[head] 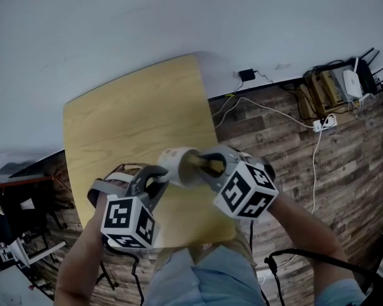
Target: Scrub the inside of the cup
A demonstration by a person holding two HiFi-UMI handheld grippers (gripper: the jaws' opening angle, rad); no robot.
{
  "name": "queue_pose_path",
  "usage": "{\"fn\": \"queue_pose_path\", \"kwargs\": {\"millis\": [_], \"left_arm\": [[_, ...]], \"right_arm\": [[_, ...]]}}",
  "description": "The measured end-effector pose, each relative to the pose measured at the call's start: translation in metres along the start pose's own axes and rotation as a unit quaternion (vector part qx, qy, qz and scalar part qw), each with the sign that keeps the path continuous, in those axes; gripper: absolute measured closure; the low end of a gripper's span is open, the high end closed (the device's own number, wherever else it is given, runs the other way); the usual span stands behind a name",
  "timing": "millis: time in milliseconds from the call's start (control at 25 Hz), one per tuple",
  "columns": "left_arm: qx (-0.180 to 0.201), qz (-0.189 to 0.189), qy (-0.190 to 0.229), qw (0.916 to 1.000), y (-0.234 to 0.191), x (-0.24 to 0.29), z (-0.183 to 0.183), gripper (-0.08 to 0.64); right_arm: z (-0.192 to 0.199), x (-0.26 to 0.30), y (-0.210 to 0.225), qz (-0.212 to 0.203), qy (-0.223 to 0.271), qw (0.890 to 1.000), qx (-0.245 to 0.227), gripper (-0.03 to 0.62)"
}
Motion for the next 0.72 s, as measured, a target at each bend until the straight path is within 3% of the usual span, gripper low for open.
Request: {"fn": "queue_pose_path", "kwargs": {"millis": [360, 560, 720], "left_arm": [[-0.001, 0.0, -0.001, 1.0, 0.0, -0.001, 0.001, 0.492], [0.01, -0.005, -0.002, 0.9999, 0.002, 0.0, -0.001, 0.492], [0.004, 0.0, -0.002, 1.0, 0.002, 0.0, 0.0, 0.492]], "right_arm": [[0.015, 0.005, -0.026, -0.014, -0.004, 0.999, 0.053, 0.535], [0.006, 0.006, -0.038, -0.043, 0.03, 0.995, 0.091, 0.535], [-0.011, 0.001, -0.038, -0.047, 0.049, 0.993, 0.093, 0.535]]}}
Point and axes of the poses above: the fingertips, and each gripper's own axes: x forward along the fingers, y to its right, z out of its underside, the point moved 9 cm from there along -x, backward along the fingers, and after that the axes turned 11 degrees about -z, right-handed, at the moved point
